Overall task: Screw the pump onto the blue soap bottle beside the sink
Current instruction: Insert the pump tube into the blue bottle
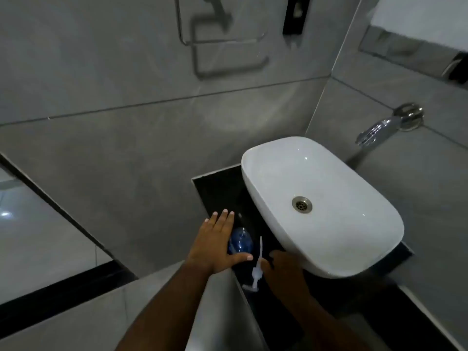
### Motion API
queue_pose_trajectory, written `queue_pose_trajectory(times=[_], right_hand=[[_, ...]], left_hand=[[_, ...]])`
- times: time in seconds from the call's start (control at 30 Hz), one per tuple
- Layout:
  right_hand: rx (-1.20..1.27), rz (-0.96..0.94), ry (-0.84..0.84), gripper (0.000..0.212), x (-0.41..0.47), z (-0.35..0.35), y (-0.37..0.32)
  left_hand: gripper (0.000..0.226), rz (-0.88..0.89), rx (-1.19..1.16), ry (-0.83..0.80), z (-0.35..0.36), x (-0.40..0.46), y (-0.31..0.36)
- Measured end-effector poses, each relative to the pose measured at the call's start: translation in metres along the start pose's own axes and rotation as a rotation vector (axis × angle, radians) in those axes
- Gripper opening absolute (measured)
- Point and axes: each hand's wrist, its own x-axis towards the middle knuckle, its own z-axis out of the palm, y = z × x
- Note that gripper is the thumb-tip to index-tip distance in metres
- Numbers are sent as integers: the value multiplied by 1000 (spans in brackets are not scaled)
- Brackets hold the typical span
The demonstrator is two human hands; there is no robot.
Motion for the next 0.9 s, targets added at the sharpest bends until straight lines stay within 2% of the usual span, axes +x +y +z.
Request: queue_pose_trajectory(times=[0.13, 0.27, 0.4, 0.47, 0.73, 0.83, 0.9], right_hand=[[42, 261, -136, 38, -2, 22, 11], [138, 374, -91, 47, -4, 41, 11], [158, 417, -93, 30, 0, 42, 10], [187, 418, -50, 20, 1, 35, 8], [424, 283, 128, 19, 8, 0, 3], [479, 248, 160, 12, 11, -9, -4], [516, 229, 182, 18, 12, -14, -9]], left_hand=[[125, 13, -106, 51, 11, 10, -1], [116, 33, -62, 71, 23, 14, -7], [112, 24, -28, 88, 28, 14, -9], [112, 25, -32, 88, 28, 14, -9], [111, 58, -56, 126, 28, 15, -8], [112, 57, -78, 124, 29, 15, -8], [112, 50, -92, 120, 30, 14, -9]])
